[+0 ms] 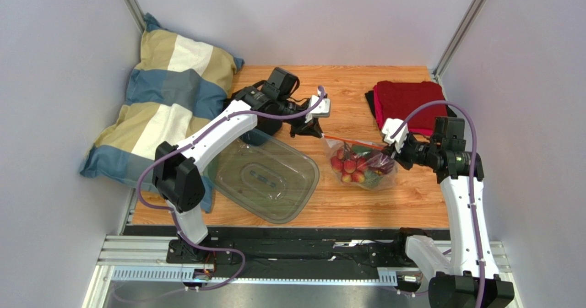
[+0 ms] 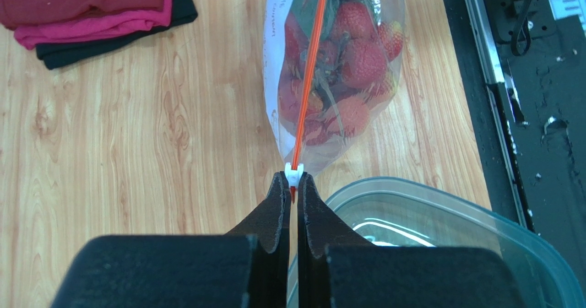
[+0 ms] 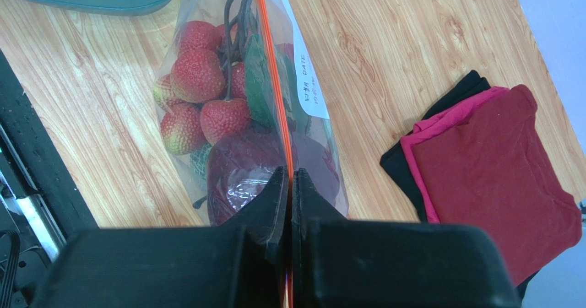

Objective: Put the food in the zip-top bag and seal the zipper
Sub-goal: Pick up the zipper food storage bag at the center of the board, then place the zipper food storage bag at the center of the board.

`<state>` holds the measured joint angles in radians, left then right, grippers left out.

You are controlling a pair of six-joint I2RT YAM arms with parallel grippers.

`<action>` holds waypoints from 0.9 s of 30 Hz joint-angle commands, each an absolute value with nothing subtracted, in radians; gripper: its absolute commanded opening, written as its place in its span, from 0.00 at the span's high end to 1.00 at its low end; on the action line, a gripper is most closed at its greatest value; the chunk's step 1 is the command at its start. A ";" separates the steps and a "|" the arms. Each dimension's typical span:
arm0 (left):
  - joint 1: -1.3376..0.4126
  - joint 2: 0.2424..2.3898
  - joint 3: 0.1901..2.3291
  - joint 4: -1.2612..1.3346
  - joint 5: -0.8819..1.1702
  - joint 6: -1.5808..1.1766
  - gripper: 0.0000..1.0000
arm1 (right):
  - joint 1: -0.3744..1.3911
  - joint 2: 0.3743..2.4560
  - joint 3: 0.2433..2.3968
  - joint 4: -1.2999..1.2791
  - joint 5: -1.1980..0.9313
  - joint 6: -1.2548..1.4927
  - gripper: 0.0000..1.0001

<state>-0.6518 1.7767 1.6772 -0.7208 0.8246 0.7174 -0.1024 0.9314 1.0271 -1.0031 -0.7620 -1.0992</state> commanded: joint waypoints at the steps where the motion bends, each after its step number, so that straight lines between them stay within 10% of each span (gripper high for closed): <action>1: -0.601 1.744 1.752 -0.687 0.730 0.619 1.00 | -0.130 0.943 1.054 -0.875 -0.724 -0.991 1.00; 27: -0.551 1.943 1.960 -0.296 0.252 0.486 1.00 | -0.029 1.681 1.589 -0.336 -0.719 -0.738 1.00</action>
<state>-0.5880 1.9022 1.8862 -0.4236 0.3832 0.5205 -0.0456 1.5978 1.4658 -0.4995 -0.7609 -0.7849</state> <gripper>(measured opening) 0.018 0.011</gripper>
